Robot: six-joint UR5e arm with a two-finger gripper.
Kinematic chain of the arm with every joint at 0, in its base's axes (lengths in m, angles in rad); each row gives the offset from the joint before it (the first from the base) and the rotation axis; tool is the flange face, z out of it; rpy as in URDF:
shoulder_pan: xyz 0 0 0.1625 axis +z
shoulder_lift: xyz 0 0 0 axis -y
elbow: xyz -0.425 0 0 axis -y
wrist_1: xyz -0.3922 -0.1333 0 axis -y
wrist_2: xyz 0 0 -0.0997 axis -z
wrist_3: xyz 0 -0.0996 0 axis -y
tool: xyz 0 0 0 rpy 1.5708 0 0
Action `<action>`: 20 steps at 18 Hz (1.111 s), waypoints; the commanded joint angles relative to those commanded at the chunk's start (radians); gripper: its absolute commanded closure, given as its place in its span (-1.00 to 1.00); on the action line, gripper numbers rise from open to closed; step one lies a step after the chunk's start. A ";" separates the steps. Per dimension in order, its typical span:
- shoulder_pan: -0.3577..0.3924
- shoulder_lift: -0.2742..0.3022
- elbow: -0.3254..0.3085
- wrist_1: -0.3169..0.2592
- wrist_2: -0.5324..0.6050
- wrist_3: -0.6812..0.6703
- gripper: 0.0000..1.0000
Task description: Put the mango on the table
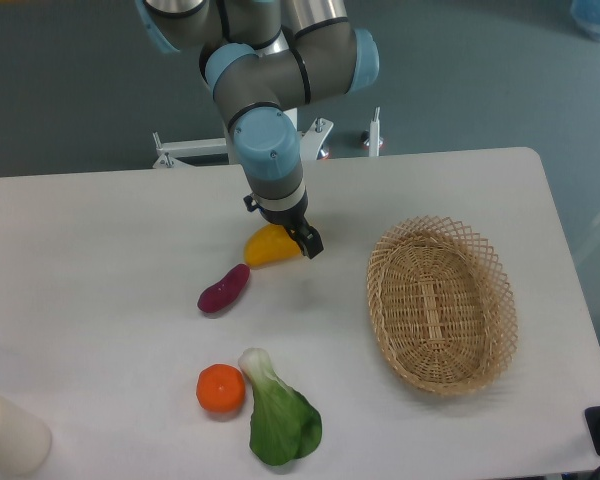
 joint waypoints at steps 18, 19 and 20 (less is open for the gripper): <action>0.009 0.006 0.015 -0.005 -0.008 -0.003 -1.00; 0.009 0.006 0.015 -0.005 -0.008 -0.003 -1.00; 0.009 0.008 0.015 -0.005 -0.008 -0.003 -1.00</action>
